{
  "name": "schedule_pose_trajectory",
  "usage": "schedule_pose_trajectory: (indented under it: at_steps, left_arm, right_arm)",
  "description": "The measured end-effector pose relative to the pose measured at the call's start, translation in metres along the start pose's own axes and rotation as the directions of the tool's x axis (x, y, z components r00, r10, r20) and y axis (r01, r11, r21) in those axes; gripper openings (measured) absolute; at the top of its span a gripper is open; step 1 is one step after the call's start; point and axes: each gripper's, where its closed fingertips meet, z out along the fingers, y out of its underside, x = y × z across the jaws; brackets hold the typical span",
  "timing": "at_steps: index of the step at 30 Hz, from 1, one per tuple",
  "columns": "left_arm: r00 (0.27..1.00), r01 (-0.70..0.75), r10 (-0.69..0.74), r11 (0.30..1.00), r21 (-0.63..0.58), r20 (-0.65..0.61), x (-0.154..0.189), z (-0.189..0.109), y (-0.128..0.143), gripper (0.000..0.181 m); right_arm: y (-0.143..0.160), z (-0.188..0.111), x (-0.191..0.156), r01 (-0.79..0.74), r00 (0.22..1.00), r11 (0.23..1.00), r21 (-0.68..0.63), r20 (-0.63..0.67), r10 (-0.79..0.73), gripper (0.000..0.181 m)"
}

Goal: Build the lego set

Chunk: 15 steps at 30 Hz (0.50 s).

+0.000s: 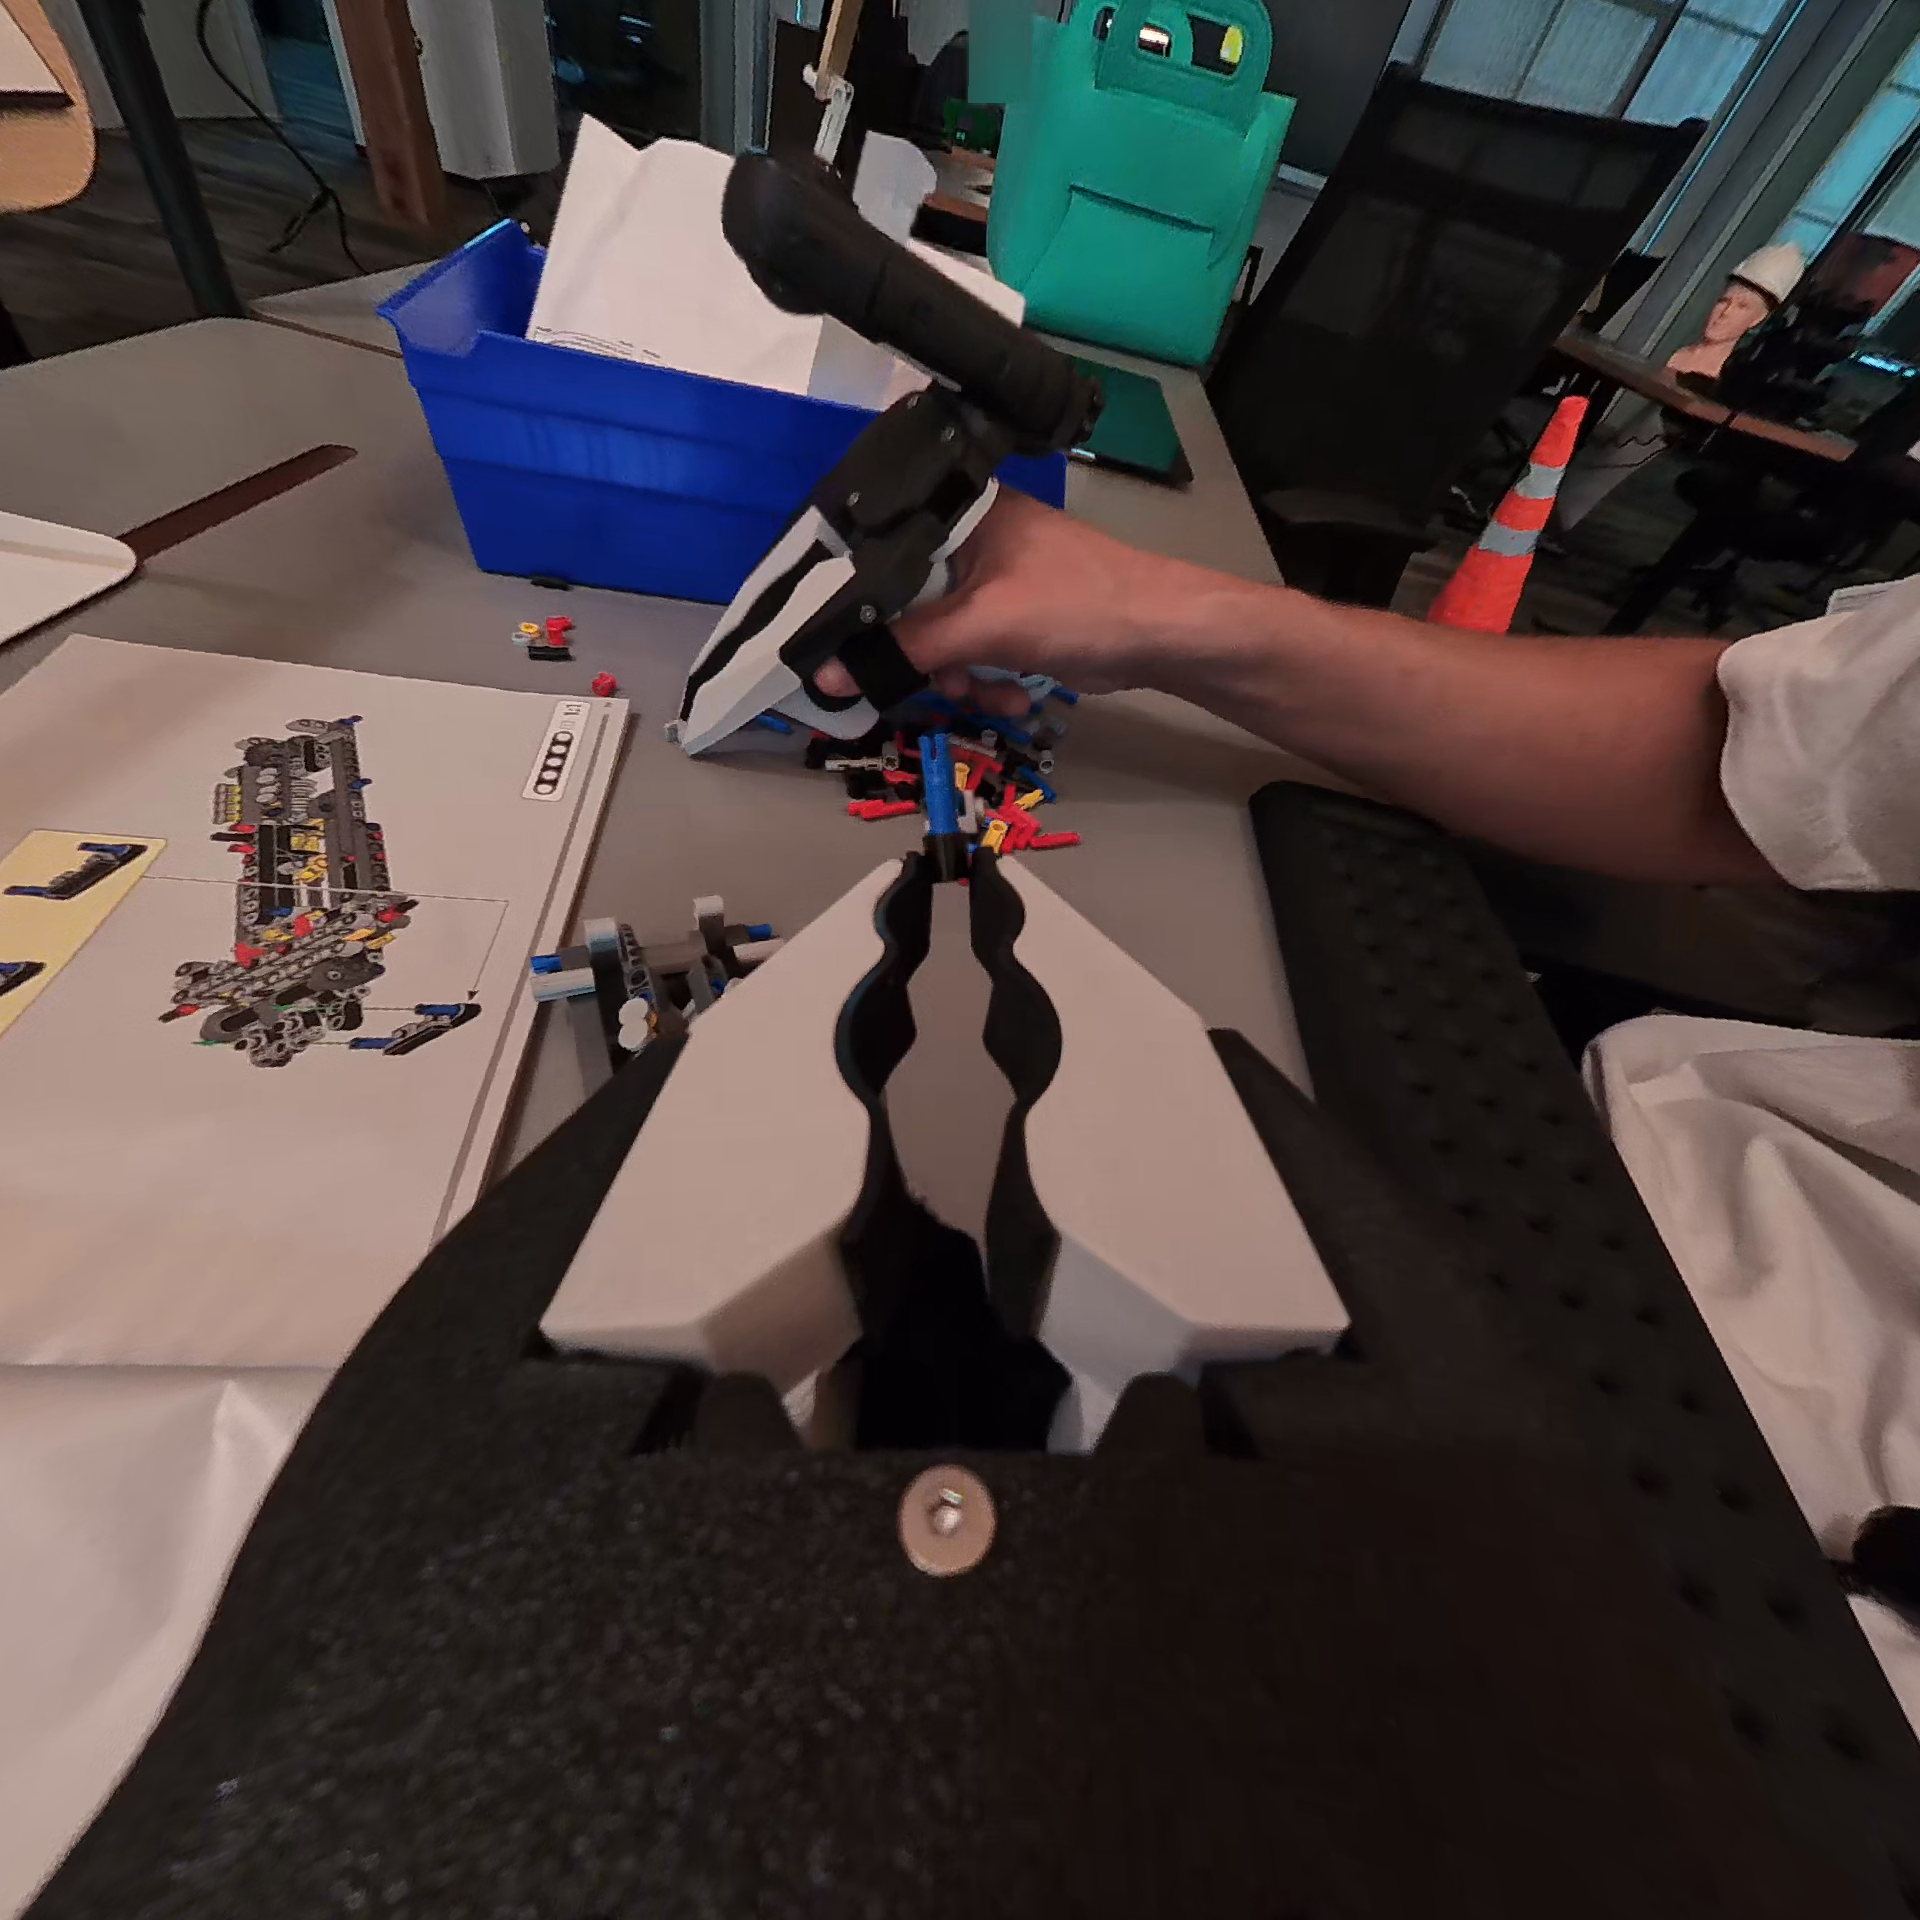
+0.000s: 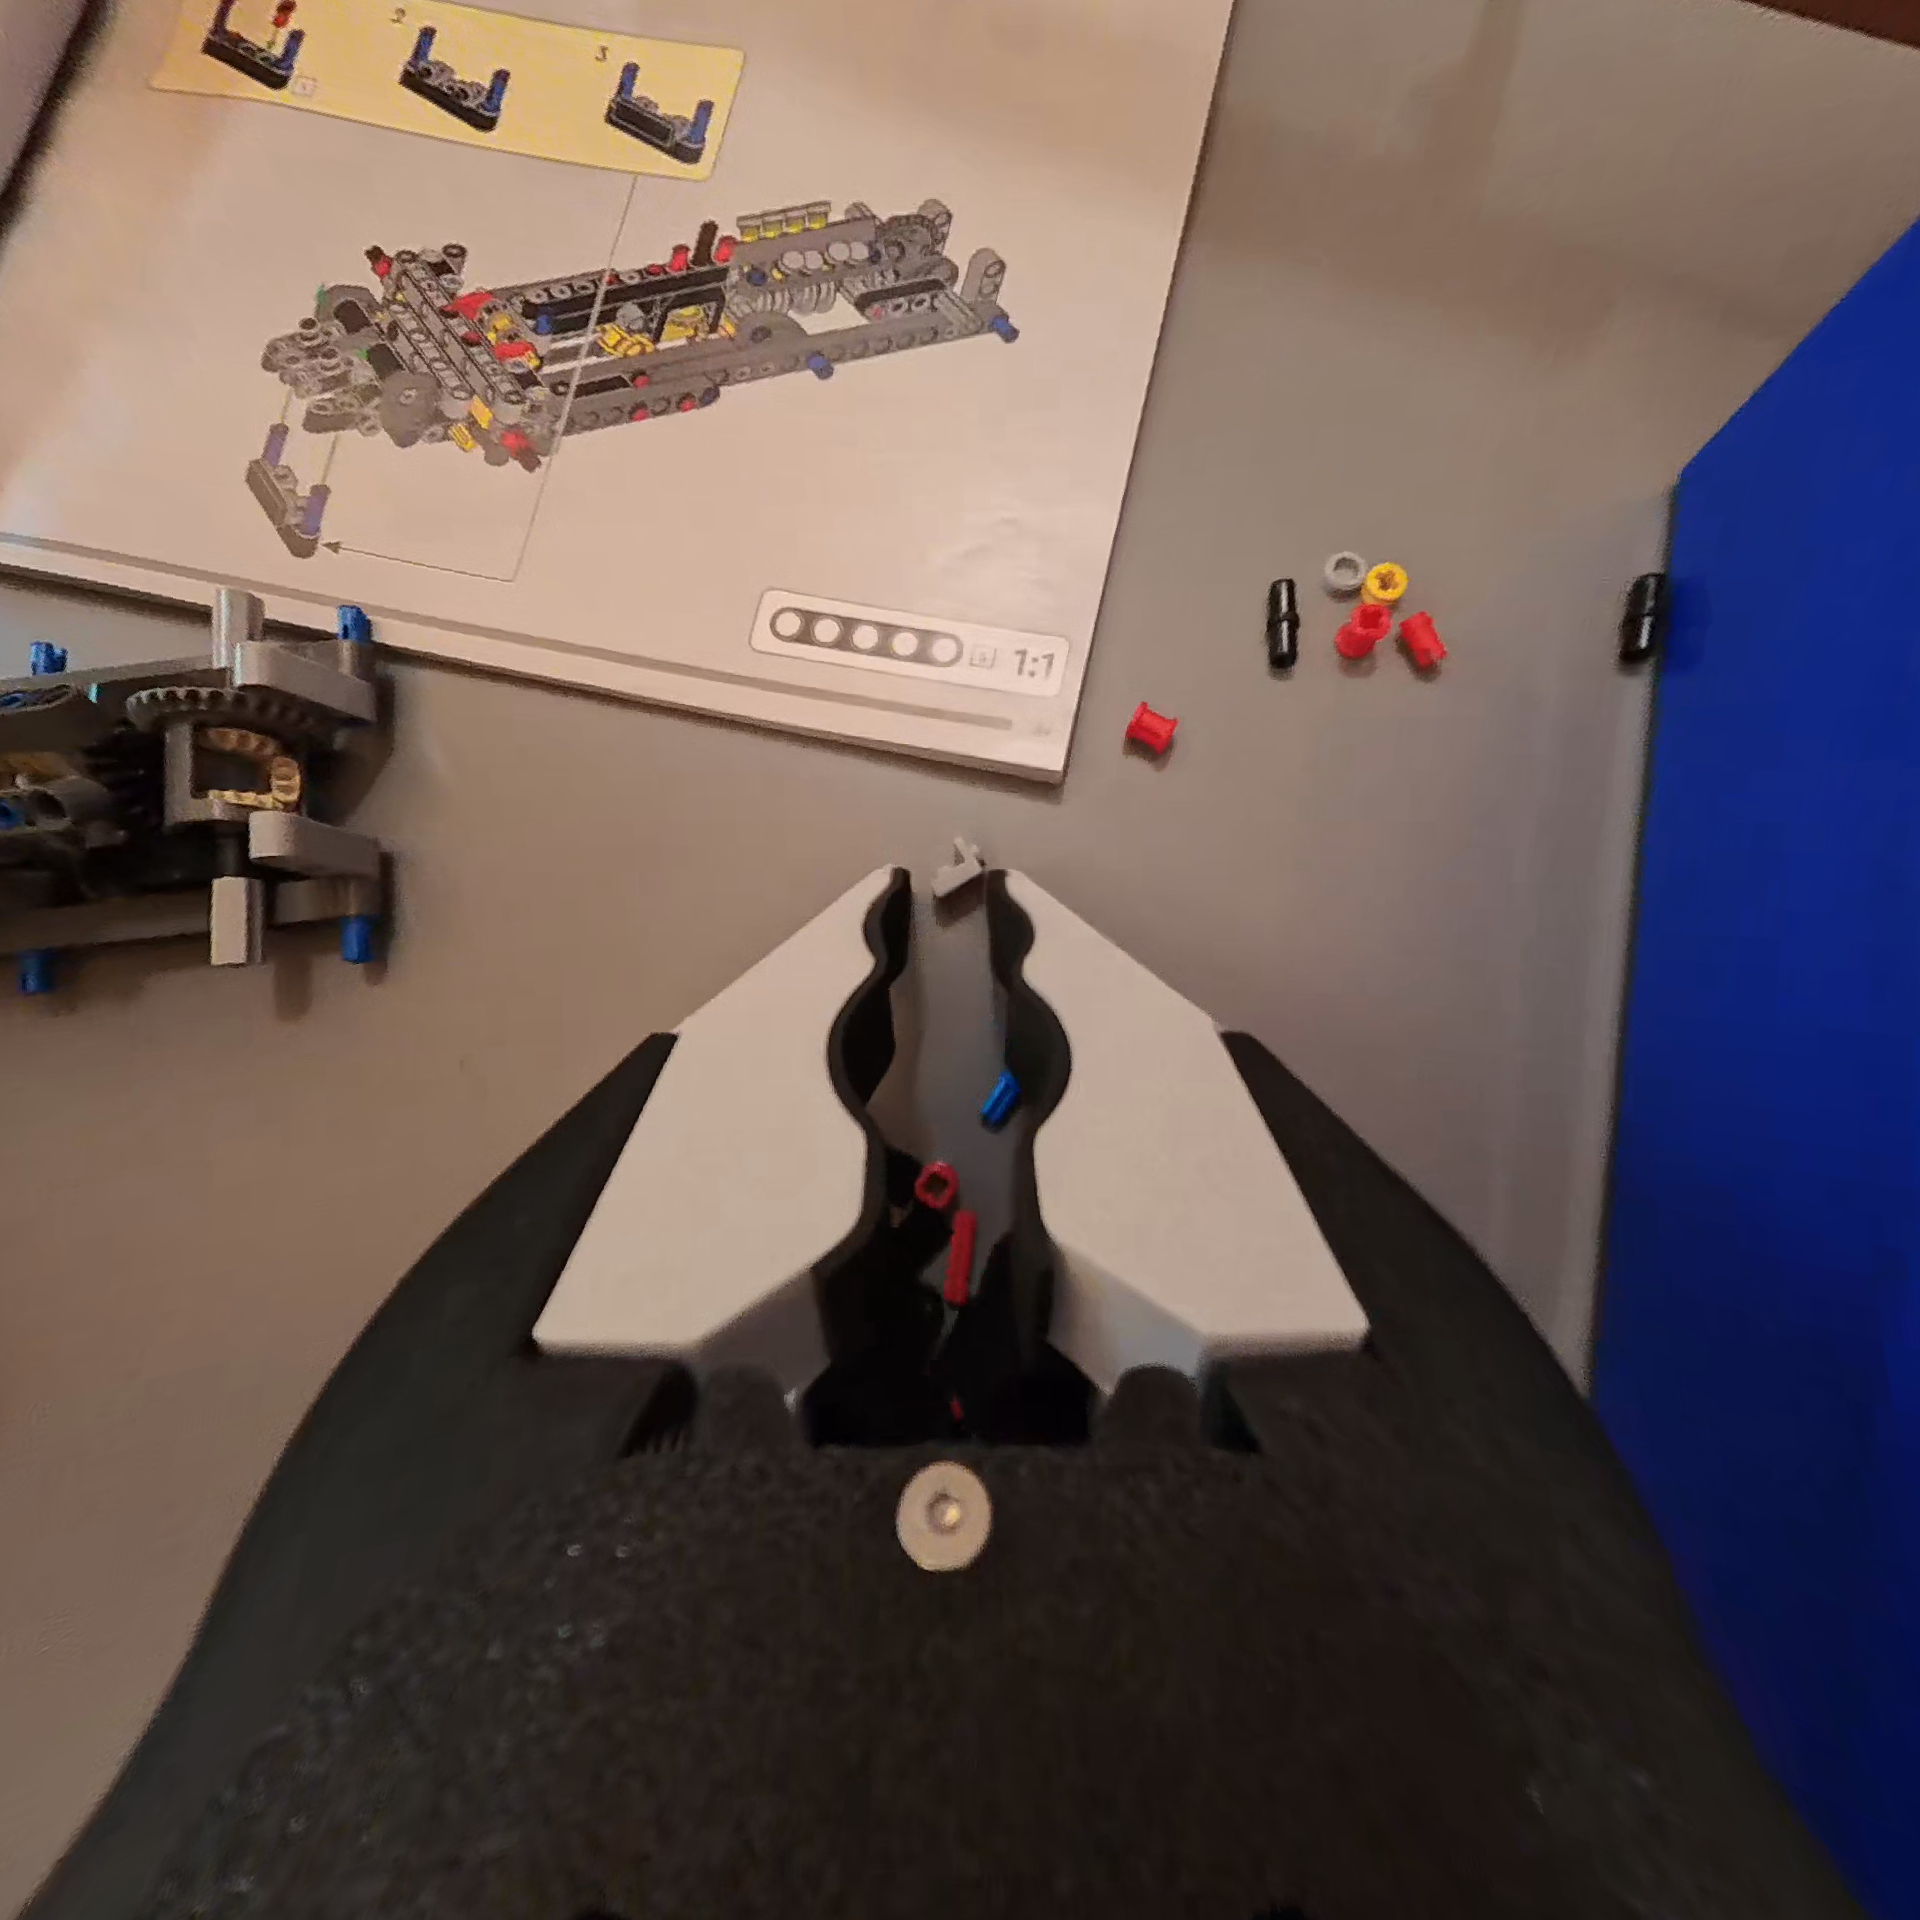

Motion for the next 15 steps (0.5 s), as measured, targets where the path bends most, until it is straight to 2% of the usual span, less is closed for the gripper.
schedule_pose_trajectory:
  at_steps: [4, 5, 6, 8, 9, 10, 12, 15]
  left_arm:
    - [1.0, 0.004, -0.004, 1.0, 0.006, 0.009, -0.003, -0.001, 0.0, 0.006]
    - [1.0, 0.004, -0.004, 1.0, 0.007, 0.011, -0.004, -0.002, -0.001, 0.006]
    - [1.0, 0.002, -0.002, 1.0, 0.006, 0.015, -0.005, -0.002, 0.0, 0.006]
    - [1.0, -0.002, 0.002, 1.0, 0.002, 0.027, -0.009, -0.003, 0.001, 0.006]
    - [1.0, 0.0, 0.0, 1.0, 0.001, 0.028, -0.01, -0.004, 0.001, 0.006]
    - [1.0, 0.003, -0.003, 1.0, 0.0, 0.029, -0.011, -0.004, 0.001, 0.006]
    - [0.999, -0.005, 0.006, 1.0, -0.008, 0.048, -0.014, -0.005, 0.002, 0.006]
    - [0.999, -0.011, 0.012, 0.999, -0.032, 0.042, -0.014, -0.007, 0.004, 0.006]
  right_arm:
    - [-0.002, 0.002, -0.007, 0.032, 0.999, 0.999, 0.001, 0.039, -0.032, 0.006]
    - [-0.008, -0.003, -0.021, 0.051, 0.992, 0.998, 0.036, 0.113, -0.055, 0.003]
    - [-0.018, -0.015, -0.049, 0.072, 0.964, 0.992, 0.104, 0.246, -0.096, 0.003]
    - [-0.03, -0.057, -0.12, 0.093, 0.792, 0.966, 0.24, 0.571, -0.218, 0.003]
    - [-0.034, -0.074, -0.142, 0.088, 0.725, 0.956, 0.28, 0.639, -0.255, 0.003]
    - [-0.032, -0.082, -0.156, 0.115, 0.692, 0.952, 0.285, 0.664, -0.282, 0.003]
    - [-0.007, -0.085, -0.173, 0.239, 0.645, 0.95, 0.202, 0.699, -0.31, 0.003]
    - [0.055, -0.086, -0.193, 0.43, 0.542, 0.903, -0.004, 0.801, -0.254, 0.003]
